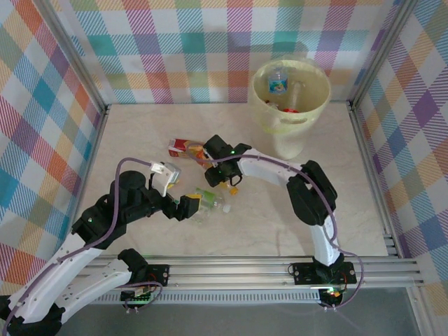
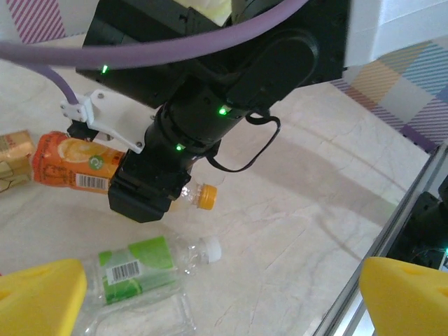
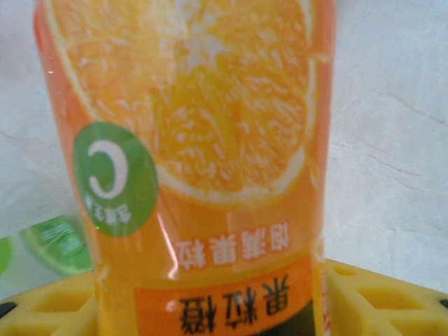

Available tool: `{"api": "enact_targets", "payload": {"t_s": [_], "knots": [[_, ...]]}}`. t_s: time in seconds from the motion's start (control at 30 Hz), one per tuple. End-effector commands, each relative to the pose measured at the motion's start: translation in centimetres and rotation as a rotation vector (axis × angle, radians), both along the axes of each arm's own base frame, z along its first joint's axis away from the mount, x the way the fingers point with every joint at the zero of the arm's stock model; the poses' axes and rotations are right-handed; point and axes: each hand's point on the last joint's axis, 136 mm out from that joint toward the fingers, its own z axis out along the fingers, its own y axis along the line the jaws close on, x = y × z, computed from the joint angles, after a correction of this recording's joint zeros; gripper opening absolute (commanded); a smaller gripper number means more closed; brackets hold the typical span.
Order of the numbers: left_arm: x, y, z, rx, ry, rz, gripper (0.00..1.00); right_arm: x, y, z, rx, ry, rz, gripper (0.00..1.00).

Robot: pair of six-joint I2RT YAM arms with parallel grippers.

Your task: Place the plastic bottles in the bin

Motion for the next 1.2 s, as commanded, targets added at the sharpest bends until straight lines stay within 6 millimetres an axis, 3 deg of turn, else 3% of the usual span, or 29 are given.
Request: {"api": "enact_targets", "payload": {"t_s": [0.0, 0.33, 0.6, 0.9, 1.17], "knots": [[0.4, -1.6, 2.9, -0.069, -0.046, -0.046, 1.0, -0.5, -0.5, 3.8, 0.034, -0.053, 0.027, 0.61], [3.2, -5.3, 7.6, -0.103, -0.156, -0.124, 1.0, -0.9, -3.9, 12.0, 0.099, -0.126, 0.026, 0.61], [4.6, -9.1, 9.0, -0.114, -0.175, -0.259, 1.0, 0.7, -7.0, 18.8, 0.176, -0.201, -0.016, 0.6], [5.3, -11.8, 7.3, -0.16, -0.152, -0.349, 1.0, 4.0, -9.9, 27.1, 0.326, -0.337, -0.103, 0.6], [5.5, -12.5, 5.3, -0.178, -0.086, -0.365, 1.0, 8.4, -13.8, 32.4, 0.431, -0.48, -0.261, 0.59]]}}
